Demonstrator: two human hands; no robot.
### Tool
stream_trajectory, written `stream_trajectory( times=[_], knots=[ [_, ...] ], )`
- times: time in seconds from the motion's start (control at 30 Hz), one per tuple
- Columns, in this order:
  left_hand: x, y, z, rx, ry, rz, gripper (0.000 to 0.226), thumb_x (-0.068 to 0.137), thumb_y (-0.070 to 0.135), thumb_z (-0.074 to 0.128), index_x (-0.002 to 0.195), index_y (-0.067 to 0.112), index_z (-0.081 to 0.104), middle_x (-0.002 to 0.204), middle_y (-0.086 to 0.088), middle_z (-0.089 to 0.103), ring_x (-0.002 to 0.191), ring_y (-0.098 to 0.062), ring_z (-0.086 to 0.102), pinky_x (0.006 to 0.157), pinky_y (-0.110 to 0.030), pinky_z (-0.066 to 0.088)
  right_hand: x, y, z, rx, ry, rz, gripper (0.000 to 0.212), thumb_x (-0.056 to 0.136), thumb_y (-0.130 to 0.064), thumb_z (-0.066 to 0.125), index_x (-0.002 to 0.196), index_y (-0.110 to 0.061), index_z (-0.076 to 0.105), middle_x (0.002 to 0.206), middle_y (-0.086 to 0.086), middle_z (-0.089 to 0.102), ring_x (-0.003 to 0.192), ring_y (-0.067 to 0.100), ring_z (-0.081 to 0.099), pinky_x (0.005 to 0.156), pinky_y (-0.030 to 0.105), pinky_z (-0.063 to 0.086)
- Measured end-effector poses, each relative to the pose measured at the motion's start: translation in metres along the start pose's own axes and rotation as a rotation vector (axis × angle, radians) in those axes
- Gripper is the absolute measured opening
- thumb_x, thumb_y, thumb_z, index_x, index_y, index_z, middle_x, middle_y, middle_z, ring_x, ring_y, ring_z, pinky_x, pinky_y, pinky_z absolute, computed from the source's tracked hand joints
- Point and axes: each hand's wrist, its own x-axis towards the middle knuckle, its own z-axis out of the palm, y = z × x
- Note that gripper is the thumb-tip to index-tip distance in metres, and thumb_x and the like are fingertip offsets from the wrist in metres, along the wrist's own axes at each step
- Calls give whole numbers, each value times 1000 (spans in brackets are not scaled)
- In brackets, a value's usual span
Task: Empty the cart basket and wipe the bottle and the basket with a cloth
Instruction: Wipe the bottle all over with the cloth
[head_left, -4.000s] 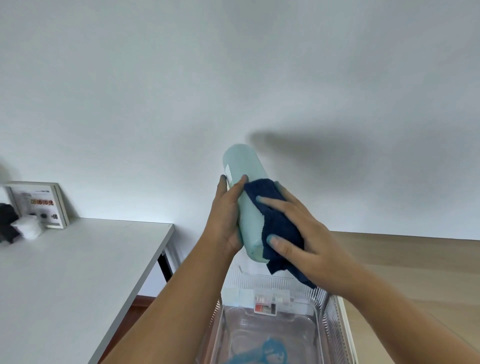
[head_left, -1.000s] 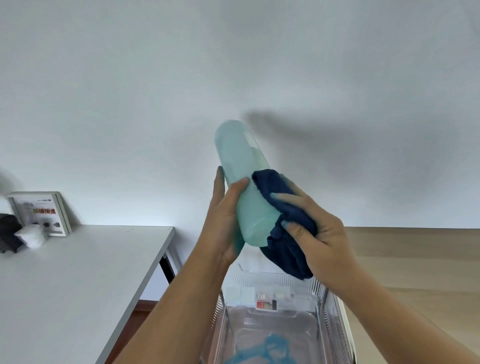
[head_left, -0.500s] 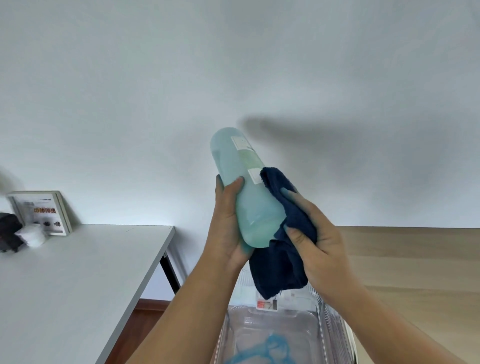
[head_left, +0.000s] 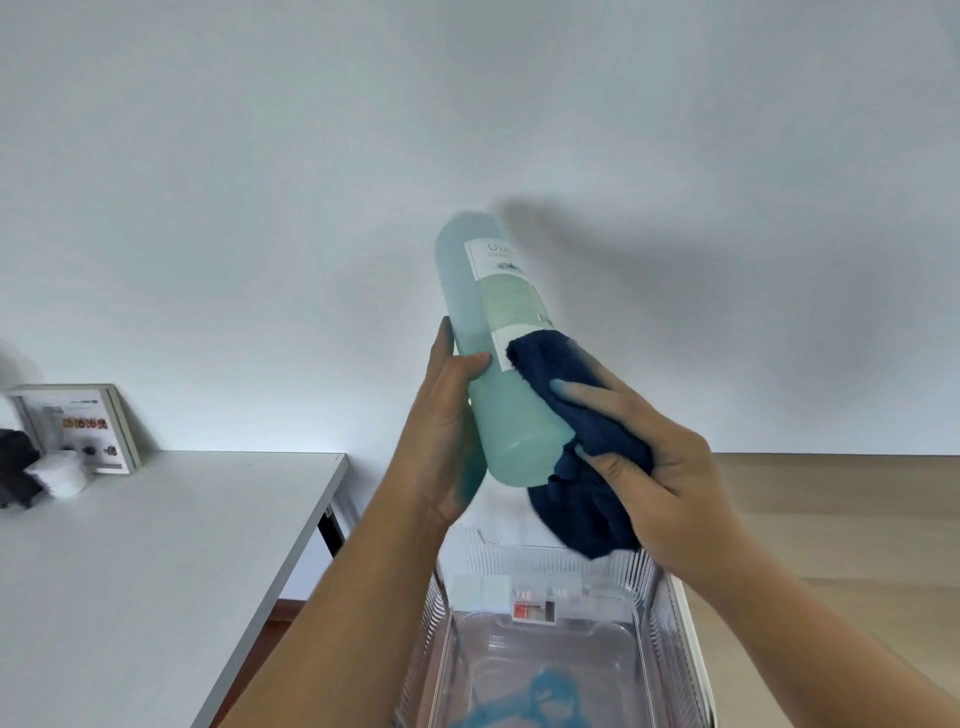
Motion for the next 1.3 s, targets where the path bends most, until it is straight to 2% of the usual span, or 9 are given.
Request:
stream_trajectory(
  times=[0.2, 0.4, 0.47, 0.6, 0.7, 0.83, 0.93, 1.17, 1.3],
  knots=[
    [-2, -6, 16, -166, 94, -299, 67, 78, 45, 59, 133, 8, 46, 106, -16, 58, 94, -31, 57, 72, -37, 50, 9, -12, 0, -643, -113, -267, 45, 83, -14, 51, 124, -32, 58, 145, -12, 43, 141, 23, 34, 117, 27, 25],
    [0, -6, 16, -287, 70, -162, 77, 77, 40, 60, 146, 15, 35, 133, -17, 49, 111, -30, 53, 89, -39, 51, -9, -4, 21, 259, 217, 70, 53, 85, -2, 49, 115, -44, 62, 129, -27, 55, 111, 6, 61, 86, 32, 56],
    [3, 1, 14, -193, 57, -125, 74, 76, 37, 60, 143, 15, 39, 128, -15, 54, 108, -28, 57, 86, -38, 55, -7, -3, 19, 241, 213, 75, 53, 86, -3, 49, 115, -45, 62, 133, -27, 53, 123, 9, 54, 92, 41, 53],
    [5, 12, 13, -18, 69, -120, 64, 80, 31, 58, 139, 12, 42, 126, -21, 57, 106, -32, 58, 85, -42, 52, 5, -12, -1, -135, 47, -78, 64, 79, 6, 50, 118, -44, 60, 140, -22, 48, 129, 0, 45, 98, 14, 42],
    [-1, 6, 20, -75, 117, -202, 75, 77, 43, 62, 142, 12, 39, 123, -22, 55, 101, -35, 57, 72, -38, 53, 11, -16, -2, -499, -71, -289, 53, 79, -4, 50, 124, -30, 57, 144, -19, 39, 138, 0, 33, 114, 27, 31],
    [-4, 2, 20, -216, 97, -208, 70, 86, 43, 54, 145, 11, 37, 126, -19, 55, 106, -32, 56, 84, -40, 52, 2, -7, 10, -160, 102, -120, 58, 80, 4, 47, 119, -36, 61, 131, -21, 56, 124, 9, 53, 103, 31, 46],
    [-5, 4, 20, -275, 90, -216, 69, 87, 44, 54, 145, 10, 38, 126, -15, 53, 111, -29, 53, 96, -41, 45, -6, 0, 17, 158, 180, 27, 59, 85, 5, 50, 117, -44, 60, 117, -24, 64, 102, -1, 63, 81, 16, 54],
    [-6, -5, 18, -144, 137, -211, 74, 80, 43, 57, 143, 10, 38, 130, -22, 53, 111, -34, 52, 89, -44, 45, 9, -8, 7, -350, 62, -180, 39, 81, -19, 63, 118, -30, 62, 137, -19, 50, 131, 10, 47, 104, 25, 42],
    [-4, -9, 10, -187, 108, -218, 75, 80, 44, 55, 144, 10, 37, 124, -18, 52, 108, -33, 52, 83, -40, 48, 8, -9, 11, -67, 91, -84, 27, 91, -5, 50, 105, -20, 67, 122, -11, 64, 102, -6, 62, 83, 11, 50]
  ],
)
